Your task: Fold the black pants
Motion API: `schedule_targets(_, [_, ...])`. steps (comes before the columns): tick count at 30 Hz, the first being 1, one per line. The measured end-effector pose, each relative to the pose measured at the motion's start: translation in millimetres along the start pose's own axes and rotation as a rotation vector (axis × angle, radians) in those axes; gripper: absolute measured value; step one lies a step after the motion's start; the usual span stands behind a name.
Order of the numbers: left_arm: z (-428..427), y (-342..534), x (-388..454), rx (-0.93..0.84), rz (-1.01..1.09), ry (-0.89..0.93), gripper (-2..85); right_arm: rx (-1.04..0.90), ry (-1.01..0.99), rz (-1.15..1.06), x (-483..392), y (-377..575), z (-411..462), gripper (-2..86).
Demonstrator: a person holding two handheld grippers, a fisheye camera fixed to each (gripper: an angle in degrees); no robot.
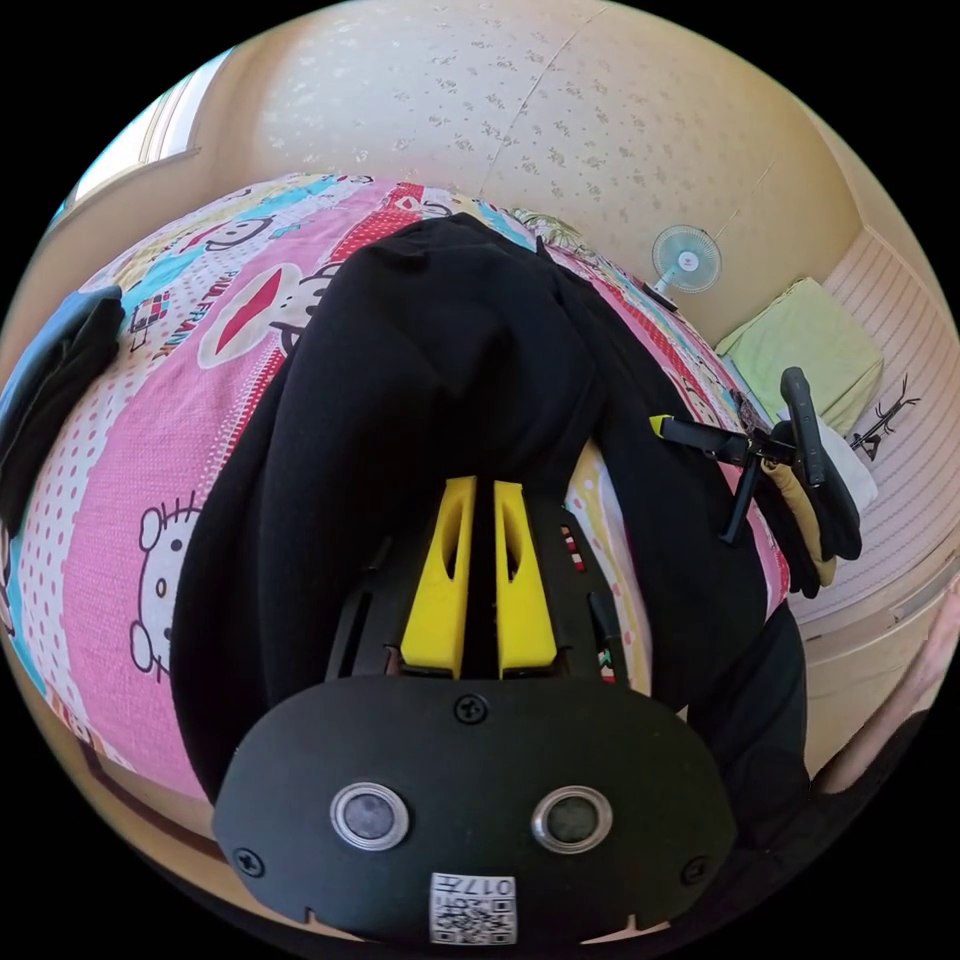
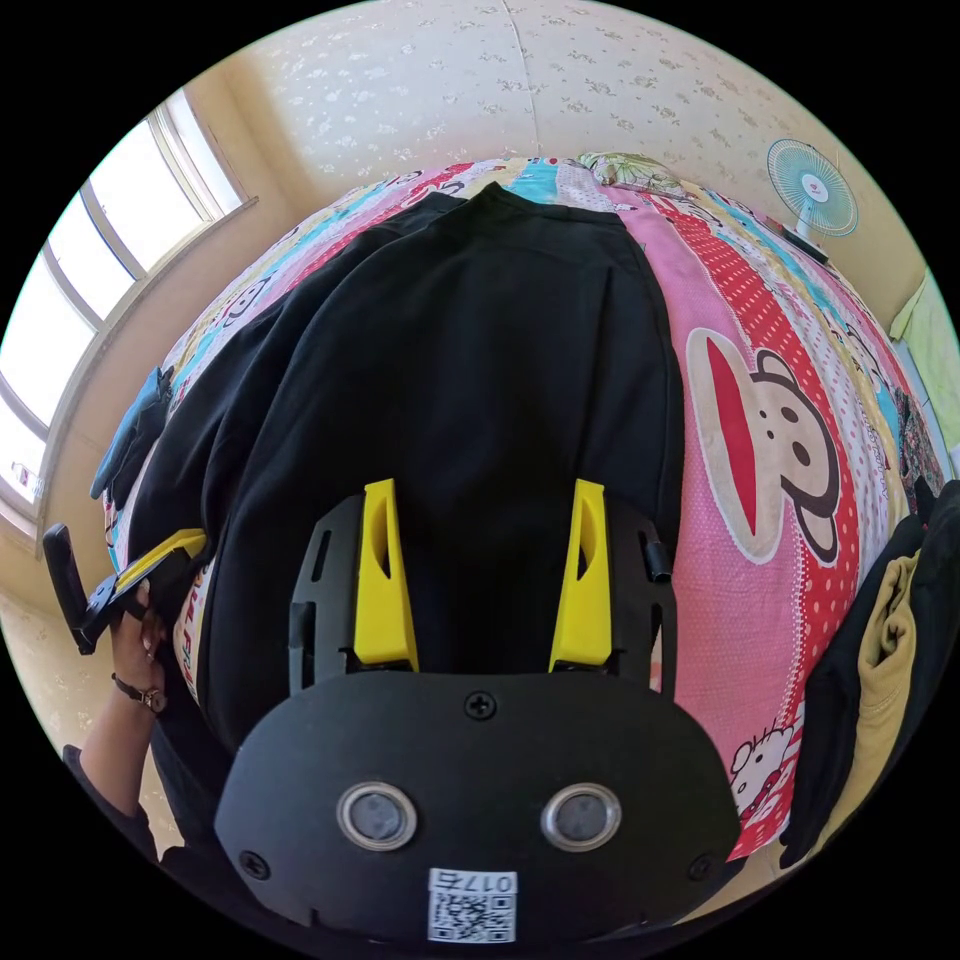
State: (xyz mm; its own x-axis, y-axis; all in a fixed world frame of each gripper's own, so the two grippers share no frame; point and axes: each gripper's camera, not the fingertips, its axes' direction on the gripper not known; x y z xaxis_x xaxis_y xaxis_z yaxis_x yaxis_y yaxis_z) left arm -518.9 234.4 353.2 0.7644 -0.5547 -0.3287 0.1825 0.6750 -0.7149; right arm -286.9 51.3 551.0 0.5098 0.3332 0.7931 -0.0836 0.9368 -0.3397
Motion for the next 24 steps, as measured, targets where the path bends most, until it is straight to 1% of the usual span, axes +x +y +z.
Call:
schedule_targets(9, [-4, -6, 2, -0.001, -0.011, 0.024, 4.0, 0.000, -0.001, 0.001, 3, 2, 8, 23.1])
schedule_targets(19, [0, -15, 1, -0.007, -0.029, 0.063, 1.0, -0.006, 0.013, 0.007, 8, 3, 16, 22.9])
schedule_targets(24, [5, -20, -5, -0.016, -0.053, 0.119, 0.4, -0.055, 0.002, 0.023, 11, 13, 10, 20.1])
